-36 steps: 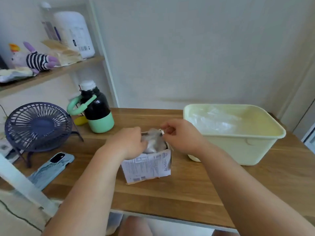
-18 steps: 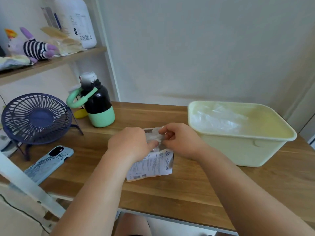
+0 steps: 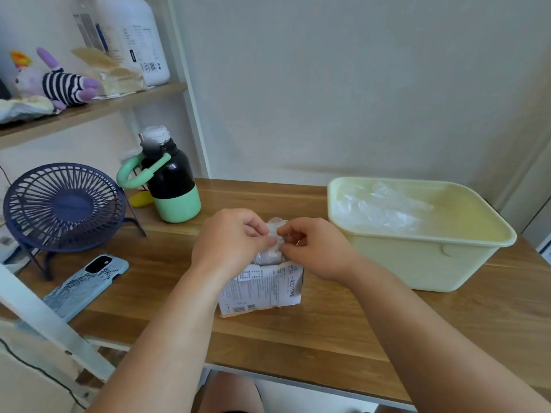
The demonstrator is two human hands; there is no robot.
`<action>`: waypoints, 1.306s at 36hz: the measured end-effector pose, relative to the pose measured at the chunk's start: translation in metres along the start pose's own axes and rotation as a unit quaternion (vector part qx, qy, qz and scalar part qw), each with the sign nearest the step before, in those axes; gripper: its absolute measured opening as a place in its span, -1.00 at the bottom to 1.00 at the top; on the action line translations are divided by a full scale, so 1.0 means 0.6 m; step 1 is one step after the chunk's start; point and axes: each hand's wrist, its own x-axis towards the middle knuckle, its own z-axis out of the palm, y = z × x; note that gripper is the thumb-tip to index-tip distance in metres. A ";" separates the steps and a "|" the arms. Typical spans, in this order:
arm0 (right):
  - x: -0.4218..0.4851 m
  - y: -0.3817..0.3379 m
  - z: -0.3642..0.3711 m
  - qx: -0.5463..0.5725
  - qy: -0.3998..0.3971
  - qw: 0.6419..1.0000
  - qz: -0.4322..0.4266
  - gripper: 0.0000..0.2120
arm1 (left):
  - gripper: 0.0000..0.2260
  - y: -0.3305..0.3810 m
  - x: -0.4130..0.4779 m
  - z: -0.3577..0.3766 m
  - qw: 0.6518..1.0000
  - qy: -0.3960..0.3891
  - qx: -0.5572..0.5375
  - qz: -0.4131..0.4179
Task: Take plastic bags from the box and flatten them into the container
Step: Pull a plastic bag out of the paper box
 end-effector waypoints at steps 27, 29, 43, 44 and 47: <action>-0.003 -0.007 0.002 0.107 0.041 0.993 0.019 -0.86 | -0.88 -0.017 -0.003 0.008 0.953 -0.070 -0.294 0.030; 0.001 -0.002 0.001 0.148 0.061 0.987 0.032 -0.87 | -0.89 -0.016 -0.001 0.007 0.968 -0.075 -0.237 0.018; -0.002 -0.028 -0.086 0.643 0.126 0.754 -0.046 -0.77 | -0.77 0.007 -0.002 0.006 0.994 -0.074 0.023 0.071; -0.004 -0.028 -0.095 0.661 0.118 0.740 -0.049 -0.80 | -0.72 0.014 -0.002 0.007 0.996 -0.070 -0.004 0.063; -0.012 -0.023 -0.116 0.709 0.098 0.697 -0.054 -0.94 | -0.45 0.039 0.000 0.014 0.990 -0.055 -0.127 0.023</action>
